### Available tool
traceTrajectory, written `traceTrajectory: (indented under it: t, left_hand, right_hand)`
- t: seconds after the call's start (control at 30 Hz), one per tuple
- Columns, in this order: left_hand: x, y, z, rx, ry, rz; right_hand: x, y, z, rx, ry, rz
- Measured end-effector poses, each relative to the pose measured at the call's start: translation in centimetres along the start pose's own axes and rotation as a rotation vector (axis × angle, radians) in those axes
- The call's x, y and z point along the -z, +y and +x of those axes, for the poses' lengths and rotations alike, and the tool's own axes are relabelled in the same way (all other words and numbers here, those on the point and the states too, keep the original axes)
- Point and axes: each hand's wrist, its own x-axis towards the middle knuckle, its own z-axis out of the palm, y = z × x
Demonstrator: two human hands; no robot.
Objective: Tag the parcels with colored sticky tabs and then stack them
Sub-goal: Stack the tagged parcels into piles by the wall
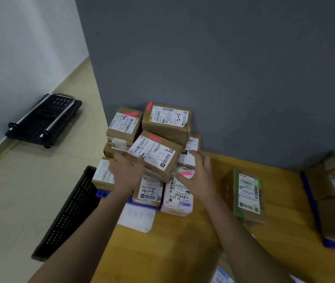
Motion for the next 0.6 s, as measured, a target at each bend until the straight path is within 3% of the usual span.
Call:
traceTrajectory:
  t: [0.07,0.1,0.23,0.3,0.5,0.6]
  left_hand:
    - [1.5,0.5,2.4,-0.145,0.157,0.019]
    - [2.1,1.0,4.3,-0.169,0.161,0.029]
    - [1.9,1.3,10.4,-0.086,-0.086,0.295]
    - [1.1,0.9,11.3,-0.09,-0.179,0.282]
    - [-0.8,0.4,11.3,-0.139,-0.116,0.185]
    - [-1.2,-0.1,11.3,-0.152,-0.103,0.213]
  right_hand:
    - [-0.5,-0.7,-0.1,0.01,-0.098,-0.095]
    - [-0.9,-1.1,0.1,0.041,-0.112,-0.15]
    - [-3.5,-2.6,1.1,0.117,-0.051,-0.228]
    - [-4.8,-2.7,1.3,0.085,-0.025,-0.197]
    - [-5.1,-0.7,2.8,0.199,0.267,-0.207]
    - [-4.6,-0.7,3.6,0.184,0.283,-0.247]
